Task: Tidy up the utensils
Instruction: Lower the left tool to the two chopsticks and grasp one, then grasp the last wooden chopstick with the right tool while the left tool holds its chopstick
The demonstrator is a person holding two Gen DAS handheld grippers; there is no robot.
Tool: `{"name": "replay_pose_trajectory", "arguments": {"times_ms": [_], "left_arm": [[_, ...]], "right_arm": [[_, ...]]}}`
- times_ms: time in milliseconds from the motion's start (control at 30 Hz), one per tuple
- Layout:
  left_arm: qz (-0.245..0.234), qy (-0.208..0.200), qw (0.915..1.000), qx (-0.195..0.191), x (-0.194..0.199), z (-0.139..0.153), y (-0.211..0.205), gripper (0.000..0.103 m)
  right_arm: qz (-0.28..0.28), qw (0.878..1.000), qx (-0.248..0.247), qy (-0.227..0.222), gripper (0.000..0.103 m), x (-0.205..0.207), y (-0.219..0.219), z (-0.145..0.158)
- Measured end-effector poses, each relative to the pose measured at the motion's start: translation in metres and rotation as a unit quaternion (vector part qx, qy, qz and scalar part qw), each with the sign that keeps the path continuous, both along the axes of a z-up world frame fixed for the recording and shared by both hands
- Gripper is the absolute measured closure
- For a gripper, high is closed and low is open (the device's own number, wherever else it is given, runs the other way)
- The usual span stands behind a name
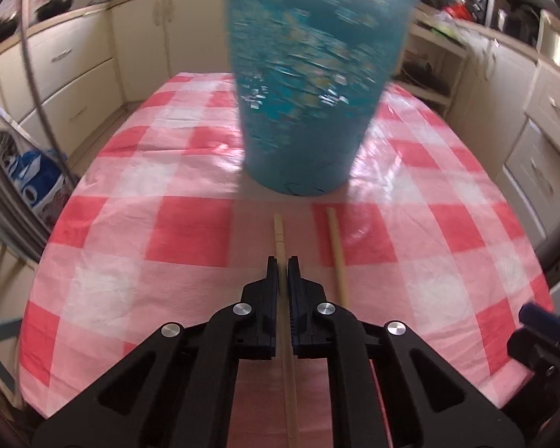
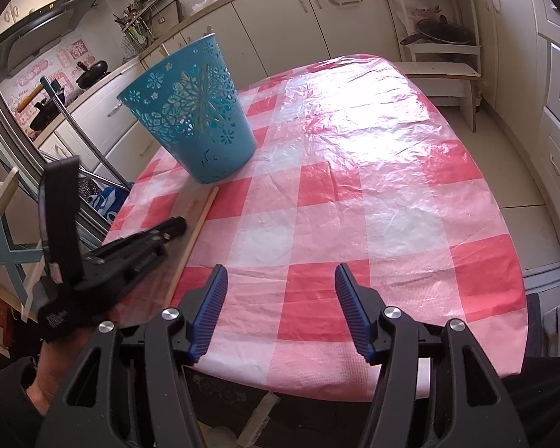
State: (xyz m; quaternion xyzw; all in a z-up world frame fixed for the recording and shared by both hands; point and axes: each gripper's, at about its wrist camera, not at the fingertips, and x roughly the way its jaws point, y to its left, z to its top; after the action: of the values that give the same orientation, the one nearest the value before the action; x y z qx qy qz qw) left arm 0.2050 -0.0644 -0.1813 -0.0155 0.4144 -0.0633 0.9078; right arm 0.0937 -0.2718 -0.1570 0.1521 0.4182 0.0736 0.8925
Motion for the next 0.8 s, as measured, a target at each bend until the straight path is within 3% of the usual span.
{"name": "replay_pose_trajectory", "arguments": {"times_ms": [133,333,367,433,500,667,700,733,800], "left_arm": [[0.043,-0.009,0.9982,-0.041,0.003,0.001,0.033,0.098],[0.053,0.01,0.9951,-0.083,0.008,-0.007,0.052,0.097],[0.052,0.013,0.995,-0.085,0.008,-0.007,0.053,0.097],[0.05,0.022,0.9944,-0.091,0.012,-0.007,0.055,0.097],[0.046,0.03,0.9937,-0.097,0.017,-0.008,0.058,0.097],[0.038,0.046,0.9929,-0.103,0.022,-0.007,0.061,0.097],[0.036,0.049,0.993,-0.102,0.023,-0.007,0.061,0.097],[0.033,0.052,0.9931,-0.1,0.025,-0.006,0.061,0.097],[0.029,0.058,0.9932,-0.097,0.028,-0.006,0.061,0.097]], "right_arm": [[0.017,1.0,-0.022,0.004,0.045,0.006,0.014,-0.004],[0.056,0.997,-0.05,-0.008,0.045,0.036,0.052,0.009],[0.061,0.997,-0.056,-0.006,0.048,0.044,0.059,0.009],[0.073,0.996,-0.055,0.009,0.062,0.062,0.07,0.003],[0.081,0.995,-0.055,0.017,0.066,0.077,0.081,-0.002],[0.103,0.992,-0.075,0.023,0.068,0.095,0.109,-0.007],[0.107,0.99,-0.089,0.027,0.072,0.098,0.114,-0.009],[0.112,0.988,-0.1,0.034,0.084,0.1,0.118,-0.012],[0.121,0.985,-0.115,0.036,0.091,0.099,0.121,-0.018]]}}
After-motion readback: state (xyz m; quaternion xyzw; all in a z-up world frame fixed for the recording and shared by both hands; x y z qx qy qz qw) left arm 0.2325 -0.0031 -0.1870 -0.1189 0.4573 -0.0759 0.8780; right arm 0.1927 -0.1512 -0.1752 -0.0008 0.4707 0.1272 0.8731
